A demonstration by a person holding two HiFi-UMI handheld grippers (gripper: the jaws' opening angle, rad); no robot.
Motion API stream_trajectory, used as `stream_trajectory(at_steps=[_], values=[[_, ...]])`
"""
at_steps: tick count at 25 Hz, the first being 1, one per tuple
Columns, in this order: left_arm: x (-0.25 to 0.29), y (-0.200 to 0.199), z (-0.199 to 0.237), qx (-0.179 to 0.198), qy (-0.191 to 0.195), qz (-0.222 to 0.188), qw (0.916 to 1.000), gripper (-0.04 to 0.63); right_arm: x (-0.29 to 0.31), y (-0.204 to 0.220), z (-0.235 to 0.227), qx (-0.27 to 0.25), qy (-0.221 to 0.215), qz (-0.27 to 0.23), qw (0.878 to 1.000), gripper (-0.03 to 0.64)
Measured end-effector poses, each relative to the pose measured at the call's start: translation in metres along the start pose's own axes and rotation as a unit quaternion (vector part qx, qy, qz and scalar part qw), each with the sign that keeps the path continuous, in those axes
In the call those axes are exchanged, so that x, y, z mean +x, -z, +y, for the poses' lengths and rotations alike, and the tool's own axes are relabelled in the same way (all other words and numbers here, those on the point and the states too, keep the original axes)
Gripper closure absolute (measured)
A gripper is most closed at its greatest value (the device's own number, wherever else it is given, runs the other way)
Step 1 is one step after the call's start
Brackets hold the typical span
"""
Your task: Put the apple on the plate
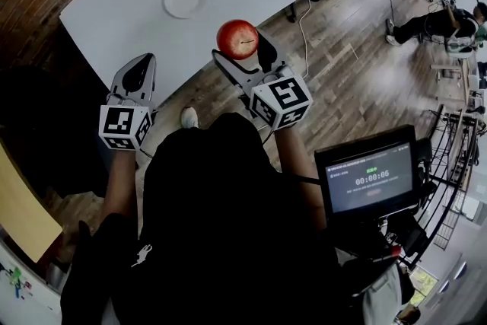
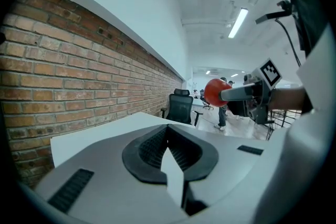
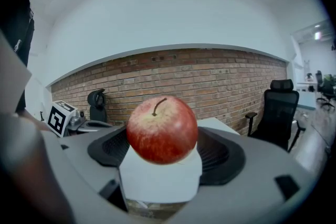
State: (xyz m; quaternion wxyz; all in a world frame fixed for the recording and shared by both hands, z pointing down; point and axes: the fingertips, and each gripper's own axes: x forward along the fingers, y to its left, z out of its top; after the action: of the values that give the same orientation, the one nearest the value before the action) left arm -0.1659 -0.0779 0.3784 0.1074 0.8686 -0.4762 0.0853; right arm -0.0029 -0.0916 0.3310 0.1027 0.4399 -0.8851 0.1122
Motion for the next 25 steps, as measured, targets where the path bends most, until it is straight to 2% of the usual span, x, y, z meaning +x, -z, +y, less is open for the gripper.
stream_trajectory(at_steps=[9, 17, 25], values=[[-0.014, -0.005, 0.031, -0.004, -0.016, 0.004, 0.9999, 0.589, 0.023, -0.010, 0.016, 0.004, -0.012, 0.006, 1.000, 0.222], [-0.012, -0.005, 0.036, -0.003, -0.027, 0.005, 0.9996, 0.589, 0.035, -0.010, 0.014, 0.007, -0.028, 0.003, 1.000, 0.222], [0.016, 0.000, 0.071, -0.004, -0.073, 0.002, 0.9973, 0.589, 0.088, -0.007, -0.009, -0.012, -0.069, 0.004, 0.998, 0.222]])
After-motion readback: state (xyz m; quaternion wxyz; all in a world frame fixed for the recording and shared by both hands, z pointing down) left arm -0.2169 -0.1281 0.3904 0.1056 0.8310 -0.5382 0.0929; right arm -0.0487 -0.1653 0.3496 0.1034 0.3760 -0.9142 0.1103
